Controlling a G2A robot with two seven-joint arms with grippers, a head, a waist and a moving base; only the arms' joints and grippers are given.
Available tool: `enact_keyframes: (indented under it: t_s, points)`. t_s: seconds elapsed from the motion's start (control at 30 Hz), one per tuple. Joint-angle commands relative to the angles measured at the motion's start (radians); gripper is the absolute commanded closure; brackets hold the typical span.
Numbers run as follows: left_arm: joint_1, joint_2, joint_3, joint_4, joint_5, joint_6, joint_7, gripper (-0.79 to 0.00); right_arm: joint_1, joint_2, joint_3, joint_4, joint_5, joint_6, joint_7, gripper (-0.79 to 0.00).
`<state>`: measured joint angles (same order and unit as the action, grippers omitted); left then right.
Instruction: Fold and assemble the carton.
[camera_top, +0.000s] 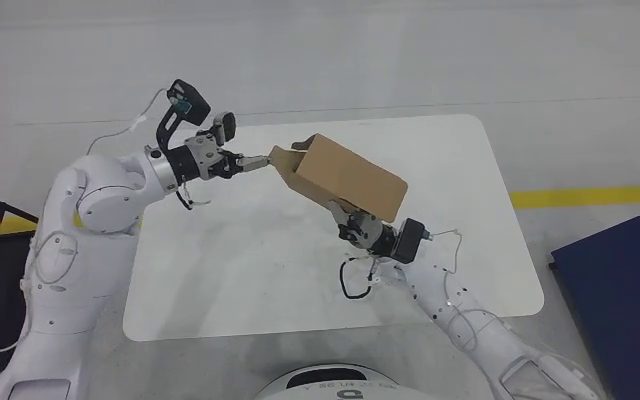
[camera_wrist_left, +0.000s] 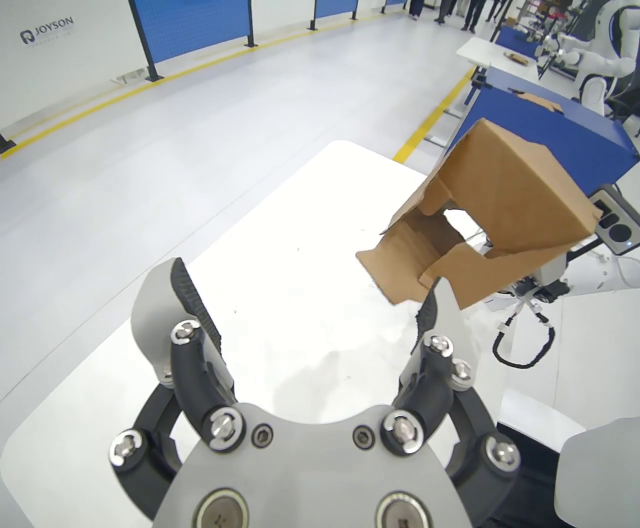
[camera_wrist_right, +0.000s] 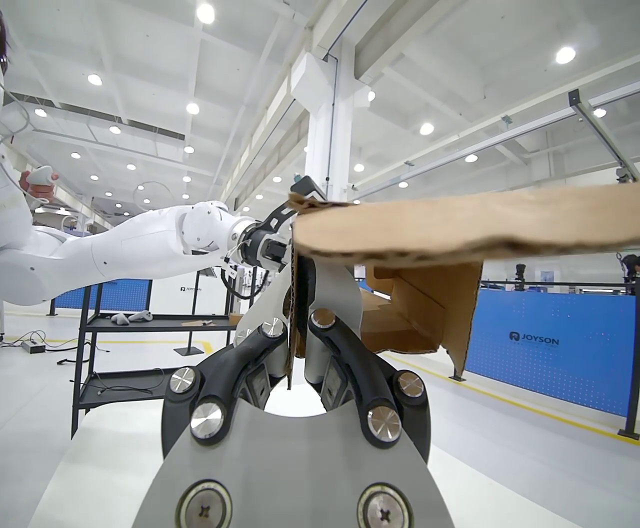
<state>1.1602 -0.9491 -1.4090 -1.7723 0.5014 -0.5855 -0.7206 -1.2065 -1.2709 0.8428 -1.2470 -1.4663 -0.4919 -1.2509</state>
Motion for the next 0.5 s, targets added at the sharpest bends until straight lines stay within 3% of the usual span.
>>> enact_keyframes:
  t_s: [0.0,0.2,0.47]
  points:
    - [0.025,0.005,-0.037,-0.002,-0.029,-0.014,0.016,-0.785,-0.002,0.0,0.003,-0.007,0.0,-0.005,-0.001,0.0]
    - [0.096,0.011,-0.111,0.024,-0.06,0.03,0.081,-0.785,0.003,-0.002,-0.002,-0.031,-0.001,-0.036,-0.011,0.0]
    - [0.065,-0.008,0.003,0.126,-0.114,0.117,0.115,-0.785,0.028,-0.014,-0.026,-0.019,-0.004,-0.054,0.002,0.0]
